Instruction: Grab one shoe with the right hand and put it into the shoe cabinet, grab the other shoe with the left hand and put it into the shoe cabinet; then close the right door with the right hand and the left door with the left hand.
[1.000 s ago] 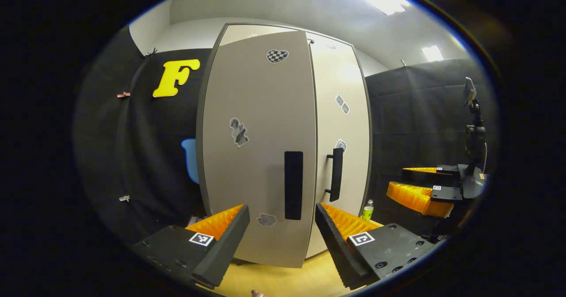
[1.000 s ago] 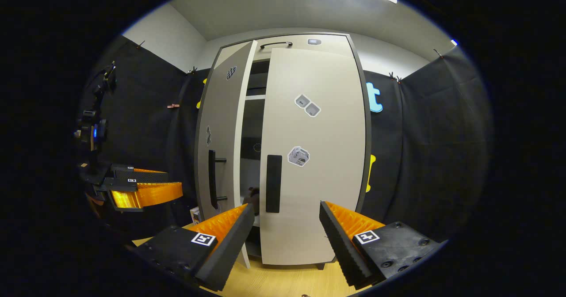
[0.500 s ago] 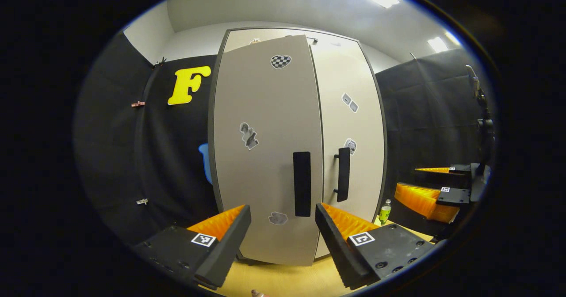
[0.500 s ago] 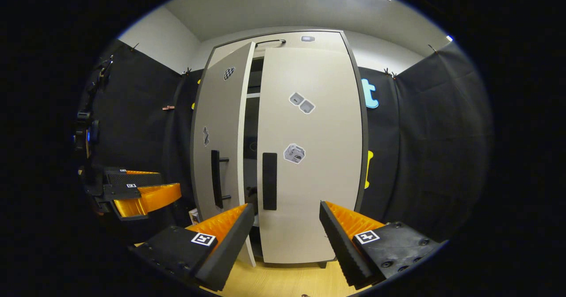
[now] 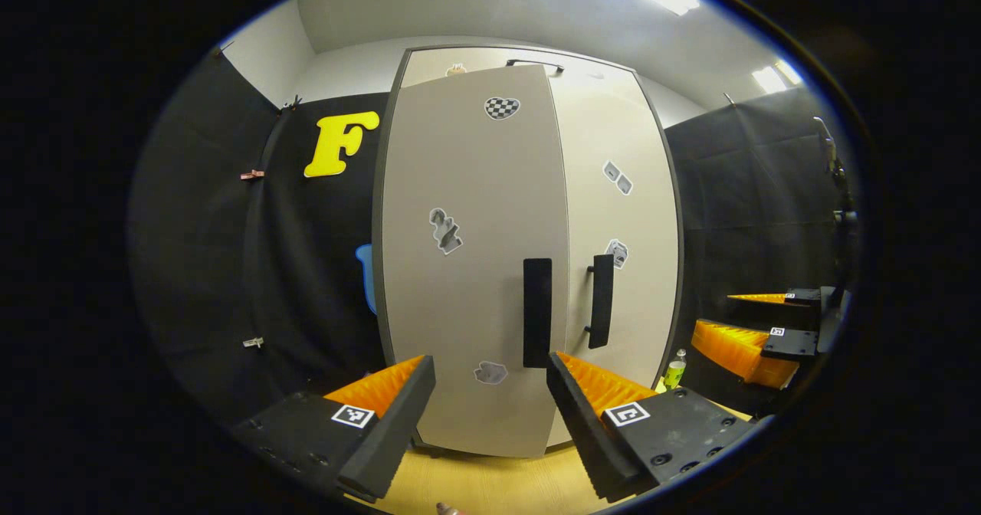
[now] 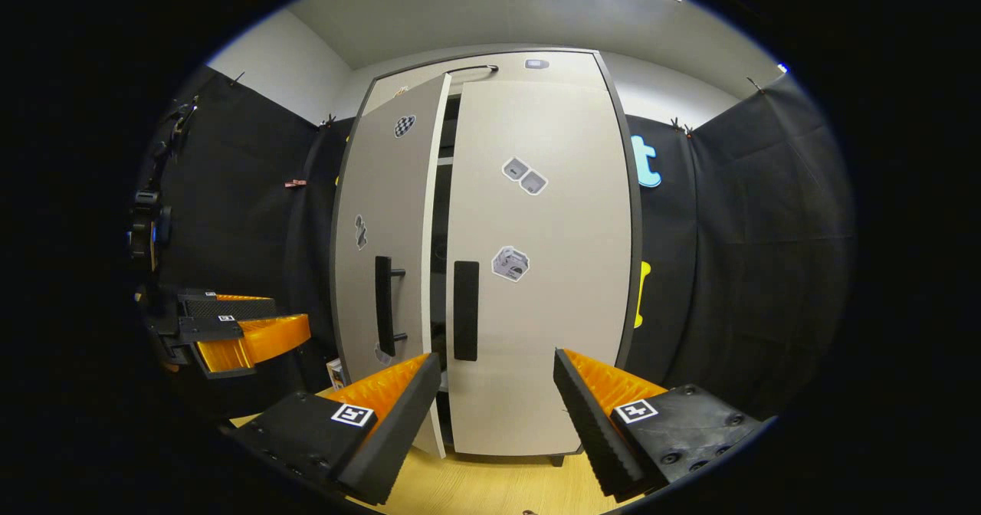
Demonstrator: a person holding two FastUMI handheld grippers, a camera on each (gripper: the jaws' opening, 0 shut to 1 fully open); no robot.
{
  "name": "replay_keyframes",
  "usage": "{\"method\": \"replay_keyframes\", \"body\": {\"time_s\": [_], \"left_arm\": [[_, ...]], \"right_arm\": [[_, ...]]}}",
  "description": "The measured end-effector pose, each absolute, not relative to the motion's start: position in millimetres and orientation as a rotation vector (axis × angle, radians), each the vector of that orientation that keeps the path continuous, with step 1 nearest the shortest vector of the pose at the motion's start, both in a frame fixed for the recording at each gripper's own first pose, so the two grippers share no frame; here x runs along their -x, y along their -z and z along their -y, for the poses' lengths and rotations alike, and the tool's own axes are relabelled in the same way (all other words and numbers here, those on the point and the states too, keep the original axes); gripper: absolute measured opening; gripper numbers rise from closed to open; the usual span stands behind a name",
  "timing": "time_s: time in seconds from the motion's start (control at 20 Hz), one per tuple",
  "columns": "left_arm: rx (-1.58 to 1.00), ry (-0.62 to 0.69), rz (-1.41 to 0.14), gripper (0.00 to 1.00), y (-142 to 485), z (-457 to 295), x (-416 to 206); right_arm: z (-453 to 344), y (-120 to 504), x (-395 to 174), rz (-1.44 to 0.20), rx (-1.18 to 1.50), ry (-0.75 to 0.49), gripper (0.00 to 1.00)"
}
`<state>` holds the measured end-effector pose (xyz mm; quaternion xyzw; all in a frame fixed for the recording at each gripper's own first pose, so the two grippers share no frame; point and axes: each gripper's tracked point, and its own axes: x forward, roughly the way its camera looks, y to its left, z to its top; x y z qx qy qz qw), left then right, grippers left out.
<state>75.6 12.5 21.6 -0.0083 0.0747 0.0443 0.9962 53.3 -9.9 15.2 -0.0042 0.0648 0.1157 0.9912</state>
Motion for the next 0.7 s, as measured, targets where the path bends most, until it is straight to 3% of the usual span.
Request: {"method": "replay_keyframes", "body": {"time_s": [0.7], "left_arm": [[0.036, -0.082, -0.171, 0.93, -20.7, -10.2, -76.5]], "right_arm": [[0.6, -13.2, -48.9, -0.138, 0.0, -0.297, 0.98]]}}
